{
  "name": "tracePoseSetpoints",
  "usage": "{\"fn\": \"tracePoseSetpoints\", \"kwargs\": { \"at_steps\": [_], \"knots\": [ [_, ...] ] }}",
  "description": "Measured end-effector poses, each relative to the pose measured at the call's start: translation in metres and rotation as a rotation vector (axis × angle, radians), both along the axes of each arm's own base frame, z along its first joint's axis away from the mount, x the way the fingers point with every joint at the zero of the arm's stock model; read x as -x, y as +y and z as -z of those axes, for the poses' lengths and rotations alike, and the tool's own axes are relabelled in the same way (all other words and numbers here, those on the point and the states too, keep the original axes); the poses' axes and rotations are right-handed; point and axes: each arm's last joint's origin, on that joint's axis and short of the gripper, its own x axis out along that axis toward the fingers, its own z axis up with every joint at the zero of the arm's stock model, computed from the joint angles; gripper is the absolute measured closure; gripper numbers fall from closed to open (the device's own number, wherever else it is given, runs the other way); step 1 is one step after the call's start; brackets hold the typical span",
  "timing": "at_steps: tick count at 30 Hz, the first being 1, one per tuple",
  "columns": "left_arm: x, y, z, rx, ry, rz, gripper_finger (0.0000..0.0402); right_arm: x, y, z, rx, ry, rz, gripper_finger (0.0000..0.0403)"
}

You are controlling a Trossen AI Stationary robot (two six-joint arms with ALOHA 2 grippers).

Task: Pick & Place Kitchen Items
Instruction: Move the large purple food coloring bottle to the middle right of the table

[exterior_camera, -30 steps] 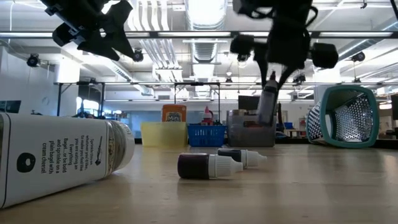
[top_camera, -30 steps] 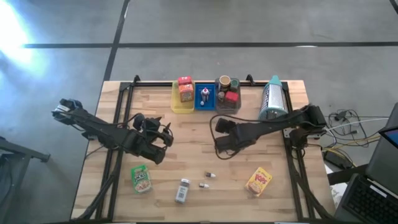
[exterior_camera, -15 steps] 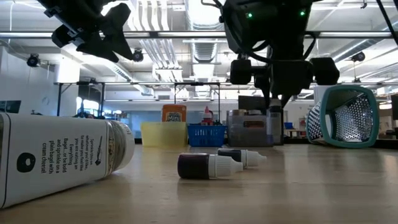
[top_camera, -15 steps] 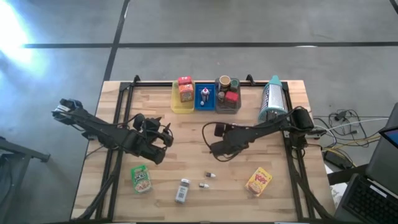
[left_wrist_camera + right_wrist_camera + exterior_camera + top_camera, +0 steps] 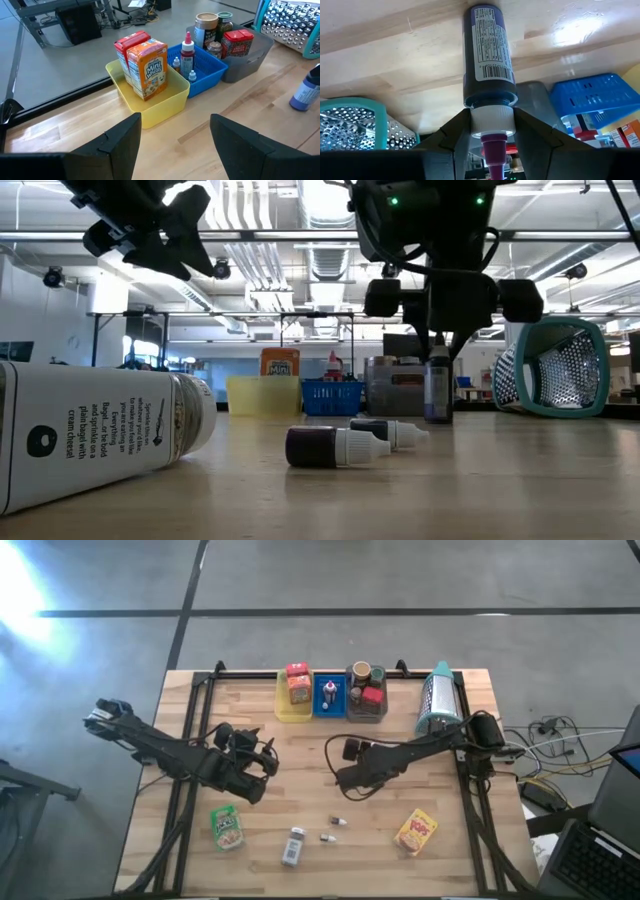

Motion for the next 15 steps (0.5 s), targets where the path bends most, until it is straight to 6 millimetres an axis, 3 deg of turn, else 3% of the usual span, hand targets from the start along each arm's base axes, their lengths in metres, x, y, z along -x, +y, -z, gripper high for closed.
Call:
{"fn": "tracePoseSetpoints", "kwargs": {
  "at_steps": [7, 15],
  "knots": [
    [0.0, 0.0, 0.0, 0.0, 0.0, 0.0, 0.0158, -0.0004, -0.0001, 0.0004, 0.002, -0.033, 0.037, 0.0266],
    [0.0, 0.0, 0.0, 0.001, -0.001, 0.0, 0.0158, -0.0007, -0.0003, 0.0004, 0.012, -0.056, 0.061, 0.0183]
  ]
}}
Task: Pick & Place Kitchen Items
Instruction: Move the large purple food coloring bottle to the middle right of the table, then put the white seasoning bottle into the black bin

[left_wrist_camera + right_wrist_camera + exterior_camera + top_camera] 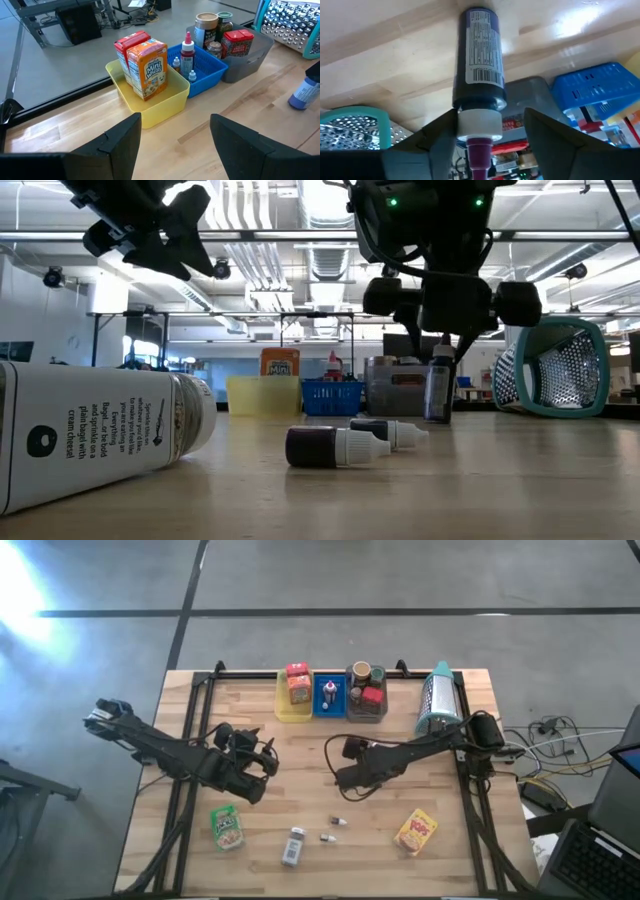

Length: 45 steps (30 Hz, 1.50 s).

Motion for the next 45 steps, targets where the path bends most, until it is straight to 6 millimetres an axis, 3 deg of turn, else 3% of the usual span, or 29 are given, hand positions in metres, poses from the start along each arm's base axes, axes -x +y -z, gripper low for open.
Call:
{"fn": "tracePoseSetpoints", "kwargs": {
  "at_steps": [10, 19, 29, 35, 45],
  "knots": [
    [0.0, 0.0, 0.0, 0.002, 0.003, 0.002, 0.0158, 0.001, -0.001, -0.005, 0.075, -0.028, -0.012, 0.0113],
    [0.0, 0.0, 0.001, 0.003, 0.006, 0.003, 0.0158, 0.017, -0.001, -0.032, 0.142, -0.122, 0.085, 0.0098],
    [-0.002, -0.001, 0.0, 0.027, -0.025, 0.007, 0.0158, 0.044, 0.012, -0.092, 0.073, -0.5, 0.258, 0.0145],
    [-0.006, -0.003, -0.001, 0.06, -0.034, 0.038, 0.0158, 0.071, 0.025, -0.127, -0.062, -0.8, 0.442, 0.0178],
    [-0.02, -0.014, -0.001, 0.252, -0.088, 0.158, 0.0158, 0.109, 0.028, -0.152, -0.251, -0.998, 0.64, 0.0226]
  ]
}}
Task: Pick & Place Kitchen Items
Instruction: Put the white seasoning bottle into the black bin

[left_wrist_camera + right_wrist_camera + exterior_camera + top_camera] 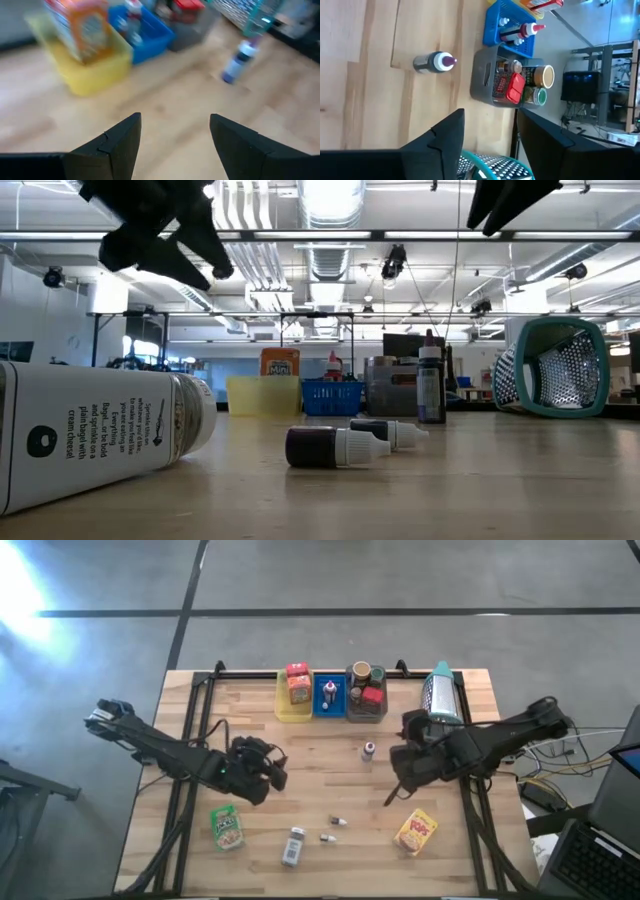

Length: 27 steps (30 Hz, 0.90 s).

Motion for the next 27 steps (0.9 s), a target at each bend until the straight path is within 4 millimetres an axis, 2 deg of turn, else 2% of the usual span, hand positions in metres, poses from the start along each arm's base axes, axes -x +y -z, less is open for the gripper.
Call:
{"fn": "tracePoseSetpoints", "kwargs": {
  "at_steps": [8, 12, 16, 19, 21, 24, 27],
  "knots": [
    [-0.014, -0.035, -0.018, 0.243, -0.13, 0.254, 0.0159, 0.015, -0.006, 0.002, -0.006, -0.019, 0.012, 0.0259],
    [-0.021, -0.057, -0.027, 0.353, -0.154, 0.29, 0.0159, 0.021, -0.009, 0.01, 0.008, 0.007, 0.006, 0.0273],
    [-0.039, -0.085, -0.028, 0.439, -0.135, 0.313, 0.0159, 0.026, -0.012, 0.019, 0.059, 0.032, 0.004, 0.0288],
    [-0.057, -0.104, -0.025, 0.486, -0.042, 0.304, 0.0159, 0.028, -0.014, 0.027, 0.11, 0.048, 0.008, 0.0298],
    [-0.066, -0.113, -0.024, 0.515, 0.084, 0.267, 0.0159, 0.03, -0.016, 0.034, 0.122, 0.067, 0.009, 0.0305],
    [-0.074, -0.126, -0.025, 0.519, 0.289, 0.152, 0.0159, 0.034, -0.017, 0.045, 0.137, 0.105, 0.008, 0.0316],
    [-0.082, -0.141, -0.027, 0.523, 0.39, 0.041, 0.0159, 0.037, -0.018, 0.057, 0.149, 0.14, 0.011, 0.0328]
  ]
}}
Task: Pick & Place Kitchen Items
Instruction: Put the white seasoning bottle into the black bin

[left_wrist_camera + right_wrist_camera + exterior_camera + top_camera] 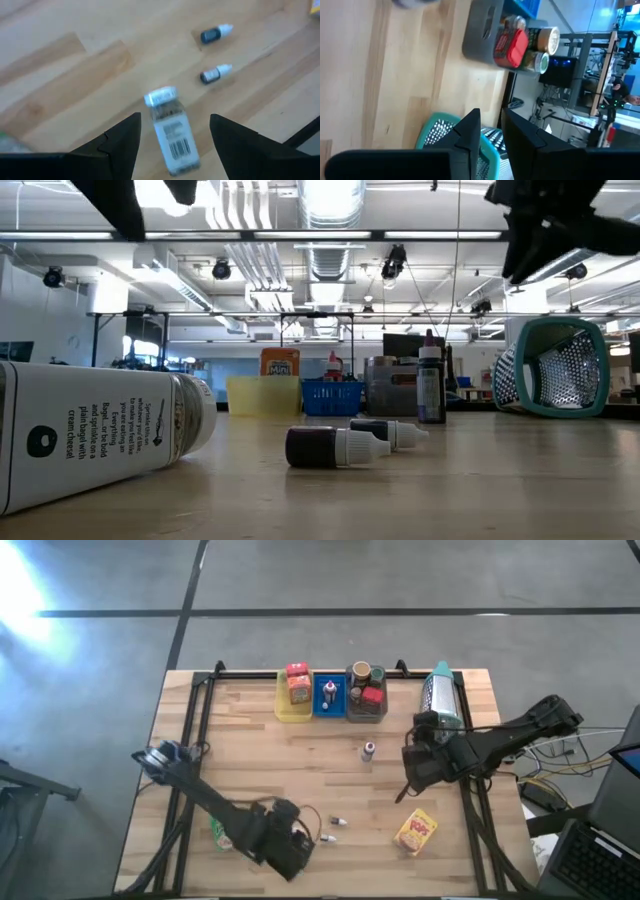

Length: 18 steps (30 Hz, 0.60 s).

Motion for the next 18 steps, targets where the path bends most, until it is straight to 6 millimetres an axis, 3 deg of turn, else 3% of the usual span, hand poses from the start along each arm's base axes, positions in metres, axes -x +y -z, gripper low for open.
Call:
{"fn": "tracePoseSetpoints", "kwargs": {
  "at_steps": [6, 18],
  "knots": [
    [-0.021, -0.021, 0.012, -0.011, 0.064, -0.02, 0.0159, 0.004, -0.002, 0.022, 0.016, 0.043, 0.0, 0.0345],
    [-0.026, -0.023, 0.032, 0.031, 0.129, -0.079, 0.0158, 0.005, -0.002, 0.033, -0.008, -0.01, 0.058, 0.0333]
  ]
}}
